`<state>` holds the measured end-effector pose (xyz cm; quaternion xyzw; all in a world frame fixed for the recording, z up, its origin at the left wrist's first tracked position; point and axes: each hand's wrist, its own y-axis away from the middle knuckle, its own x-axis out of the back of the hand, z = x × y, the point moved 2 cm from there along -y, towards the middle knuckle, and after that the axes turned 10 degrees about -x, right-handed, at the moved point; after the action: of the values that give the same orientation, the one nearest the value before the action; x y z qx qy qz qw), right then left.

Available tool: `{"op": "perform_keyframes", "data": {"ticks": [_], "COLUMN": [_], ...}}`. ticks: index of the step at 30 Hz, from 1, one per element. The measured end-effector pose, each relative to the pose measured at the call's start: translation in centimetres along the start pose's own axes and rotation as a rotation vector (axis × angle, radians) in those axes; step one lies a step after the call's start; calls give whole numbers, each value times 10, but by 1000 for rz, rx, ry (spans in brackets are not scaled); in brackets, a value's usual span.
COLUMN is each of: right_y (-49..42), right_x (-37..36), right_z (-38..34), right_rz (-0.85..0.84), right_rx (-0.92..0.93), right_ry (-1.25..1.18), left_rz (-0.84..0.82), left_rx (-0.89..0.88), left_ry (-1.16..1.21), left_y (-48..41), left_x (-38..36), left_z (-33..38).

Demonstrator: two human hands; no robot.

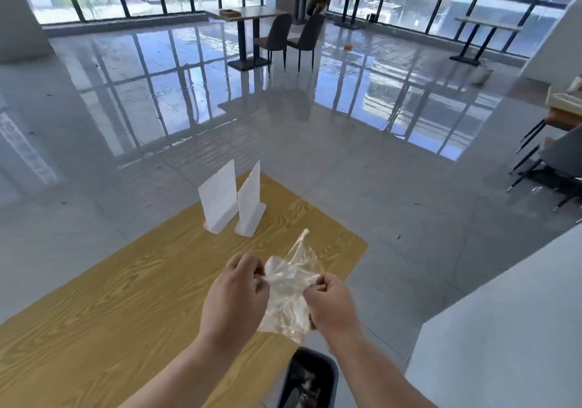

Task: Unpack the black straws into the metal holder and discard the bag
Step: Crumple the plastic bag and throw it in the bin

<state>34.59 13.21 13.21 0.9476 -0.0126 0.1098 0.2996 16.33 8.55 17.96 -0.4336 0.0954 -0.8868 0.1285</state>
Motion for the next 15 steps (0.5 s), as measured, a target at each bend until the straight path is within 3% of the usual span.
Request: {"op": "perform_keyframes", "data": {"ticks": [3, 10, 15], "right_y": [-10, -31, -28], "right_x": [0, 13, 24], "right_z": [-3, -6, -3], "right_rz": [-35, -376, -478], "right_rx": [13, -76, -122], "right_ry": [-49, -199, -277], "left_rz": [-67, -233, -300], "left_rx": [-37, -46, 98], "left_ry": [-12, 55, 224], "left_y": [-7, -28, -35], "left_x": [-24, -63, -74], "left_z": [15, 36, 26]}}
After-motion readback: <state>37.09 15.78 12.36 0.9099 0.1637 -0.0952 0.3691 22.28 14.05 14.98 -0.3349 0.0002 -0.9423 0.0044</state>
